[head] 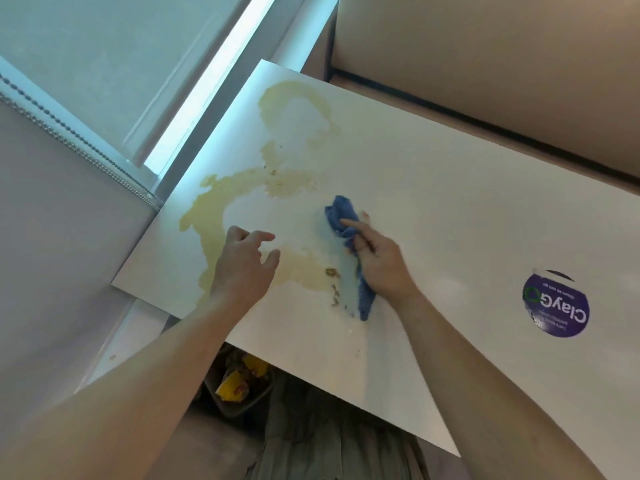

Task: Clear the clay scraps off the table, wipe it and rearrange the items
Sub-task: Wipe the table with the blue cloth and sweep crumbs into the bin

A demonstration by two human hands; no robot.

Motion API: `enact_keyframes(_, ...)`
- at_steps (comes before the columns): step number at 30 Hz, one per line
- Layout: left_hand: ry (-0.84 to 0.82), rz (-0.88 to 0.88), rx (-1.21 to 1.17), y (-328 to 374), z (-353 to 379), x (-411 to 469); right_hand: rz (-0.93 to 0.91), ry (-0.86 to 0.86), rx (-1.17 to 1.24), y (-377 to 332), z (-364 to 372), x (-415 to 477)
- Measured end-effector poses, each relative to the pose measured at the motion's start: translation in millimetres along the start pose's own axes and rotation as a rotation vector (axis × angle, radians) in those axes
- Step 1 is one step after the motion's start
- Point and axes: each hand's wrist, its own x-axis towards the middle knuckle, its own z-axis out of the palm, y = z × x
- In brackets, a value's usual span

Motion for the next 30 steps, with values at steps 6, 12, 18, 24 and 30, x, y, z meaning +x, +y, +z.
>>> enact_keyframes(6,-0.035,-0.125,0.278,-33.5,-15.7,-3.3,0.069,0.175,-0.132,21.0,-54.0,-66.5)
enact_keyframes(12,-0.163,-0.25,0.427,-71.5,-10.3,1.3,0.065,0.44,-0.22,68.7,37.2,-113.4)
enact_keyframes(18,-0.216,-0.272,0.354,-62.4,-22.2,-2.4,-0.048,0.414,-0.211,37.5,133.7,-77.6)
enact_keyframes(24,-0.291,-0.264,0.337,-55.8,-35.7,4.4,-0.108,0.204,0.077,-15.7,171.7,-39.2)
enact_keyframes(30,-0.324,-0.257,0.315,-48.9,-46.5,2.2,-0.163,0.449,0.028,0.5,99.2,-65.0)
